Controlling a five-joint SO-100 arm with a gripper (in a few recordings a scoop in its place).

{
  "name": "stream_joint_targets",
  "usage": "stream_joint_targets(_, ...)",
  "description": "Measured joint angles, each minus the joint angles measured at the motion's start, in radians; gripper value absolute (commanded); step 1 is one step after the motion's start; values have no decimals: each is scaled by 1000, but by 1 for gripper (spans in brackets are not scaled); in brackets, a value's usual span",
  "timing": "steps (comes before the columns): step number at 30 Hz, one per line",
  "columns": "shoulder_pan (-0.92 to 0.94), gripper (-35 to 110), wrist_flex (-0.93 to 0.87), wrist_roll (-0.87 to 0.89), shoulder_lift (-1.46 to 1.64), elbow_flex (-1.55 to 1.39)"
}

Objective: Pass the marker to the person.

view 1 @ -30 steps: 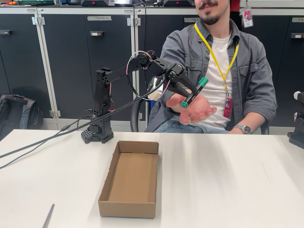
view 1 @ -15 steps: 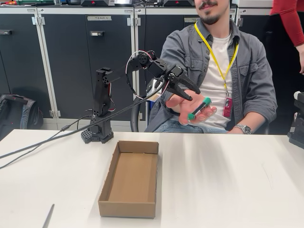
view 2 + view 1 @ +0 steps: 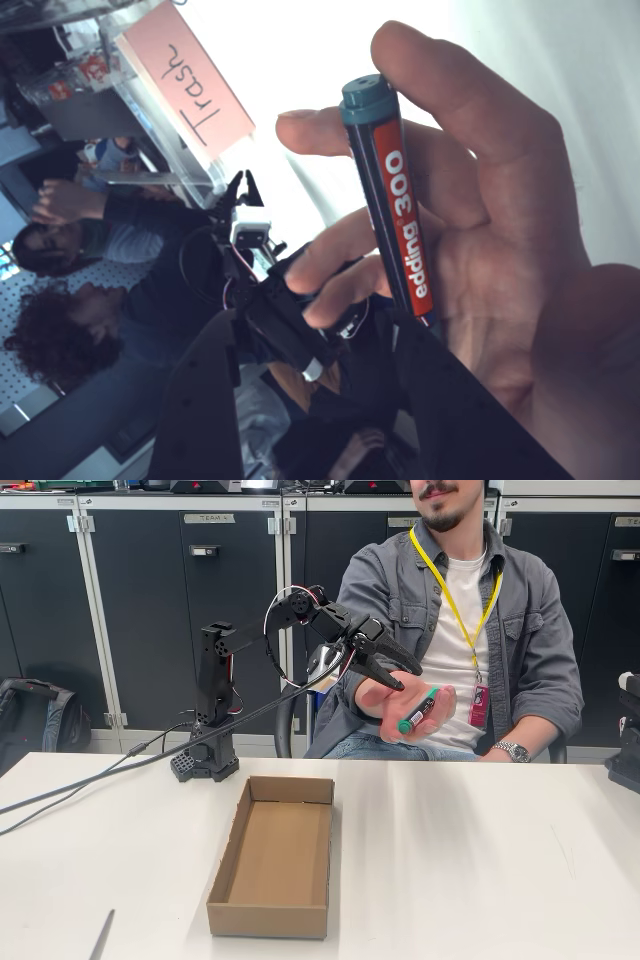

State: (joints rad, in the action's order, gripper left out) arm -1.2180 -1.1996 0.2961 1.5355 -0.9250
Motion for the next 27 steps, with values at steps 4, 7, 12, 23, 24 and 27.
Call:
stream_joint_targets(4, 0, 28, 0, 6, 18, -8)
stream_joint_targets(7, 0, 28, 0, 12, 28, -18)
stream_joint_targets(12, 0, 28, 0, 12, 29, -23)
stream_joint_targets(23, 12, 28, 0, 12, 29, -29)
stream_joint_targets(24, 12, 28, 0, 12, 29, -29)
stream_joint_targets(27, 17, 28, 0, 12, 29, -29)
